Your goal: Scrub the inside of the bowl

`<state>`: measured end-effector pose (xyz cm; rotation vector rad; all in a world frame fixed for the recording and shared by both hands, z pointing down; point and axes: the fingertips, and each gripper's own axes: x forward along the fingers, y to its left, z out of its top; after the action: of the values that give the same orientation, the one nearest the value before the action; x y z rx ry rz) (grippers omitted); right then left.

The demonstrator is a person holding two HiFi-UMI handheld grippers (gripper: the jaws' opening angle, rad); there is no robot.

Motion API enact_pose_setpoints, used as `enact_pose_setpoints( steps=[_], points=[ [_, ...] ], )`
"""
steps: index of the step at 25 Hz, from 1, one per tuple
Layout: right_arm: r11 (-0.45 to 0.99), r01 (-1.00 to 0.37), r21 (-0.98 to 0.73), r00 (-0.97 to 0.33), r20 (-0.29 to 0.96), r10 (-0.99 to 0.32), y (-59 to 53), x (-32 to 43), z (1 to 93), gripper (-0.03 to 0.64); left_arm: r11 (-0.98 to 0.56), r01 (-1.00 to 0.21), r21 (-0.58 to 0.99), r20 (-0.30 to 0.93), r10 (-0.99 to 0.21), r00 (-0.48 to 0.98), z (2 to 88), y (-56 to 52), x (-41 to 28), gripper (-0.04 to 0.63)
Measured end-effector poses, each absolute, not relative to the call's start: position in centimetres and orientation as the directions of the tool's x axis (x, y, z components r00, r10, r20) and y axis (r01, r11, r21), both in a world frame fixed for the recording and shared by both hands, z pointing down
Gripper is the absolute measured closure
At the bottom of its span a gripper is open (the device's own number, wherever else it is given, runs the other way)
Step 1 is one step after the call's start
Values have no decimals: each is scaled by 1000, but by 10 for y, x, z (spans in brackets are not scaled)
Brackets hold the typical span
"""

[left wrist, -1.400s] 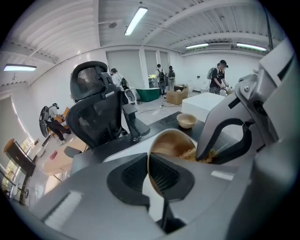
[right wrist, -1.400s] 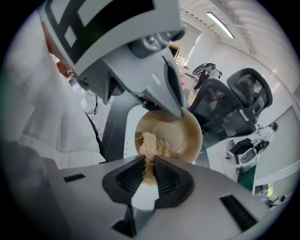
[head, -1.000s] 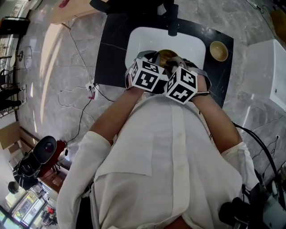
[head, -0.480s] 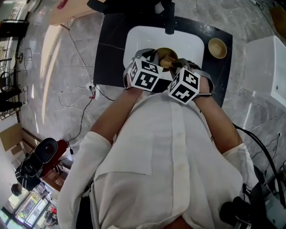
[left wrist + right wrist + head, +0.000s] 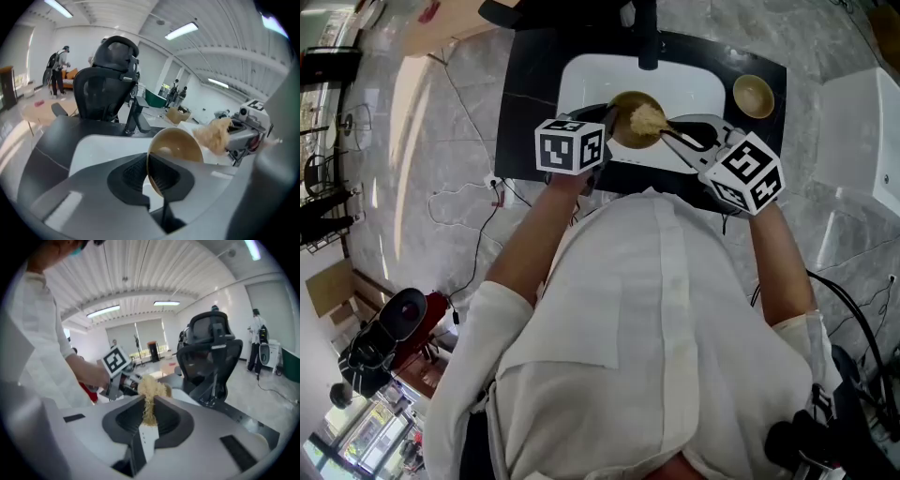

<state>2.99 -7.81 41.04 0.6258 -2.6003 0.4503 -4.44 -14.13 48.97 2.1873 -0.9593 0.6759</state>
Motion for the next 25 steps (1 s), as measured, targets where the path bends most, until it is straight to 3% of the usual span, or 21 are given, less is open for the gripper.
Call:
enact_pose_setpoints(
  steps=[5,9,13,17,22,25],
  points=[
    [774,-537,-335,-840,297,-455,-112,83,386,569,-475,-641,603,520,-376,767,478,-131,-33,581],
    [768,-485,-419,-874,223,-431,-120,90,383,569,-476,-391,788,295,-266,918,455,-116,-8,581],
    [805,-372,-462,-926,132,-353,-111,77,370,571,-477,-214,852,149,-171,974,437,-99,12,581],
    [851,-287,-439,-957,94,-274,-98,72,356,571,-454,-160,876,108,-138,985,431,-91,19,581],
    [897,-209,-389,-977,51,-205,-79,75,337,571,-394,-182,901,112,-195,974,441,-96,11,581],
    [916,-153,-371,-987,17,-158,-65,76,328,571,-340,-123,932,43,-235,971,430,-96,15,581]
  ],
)
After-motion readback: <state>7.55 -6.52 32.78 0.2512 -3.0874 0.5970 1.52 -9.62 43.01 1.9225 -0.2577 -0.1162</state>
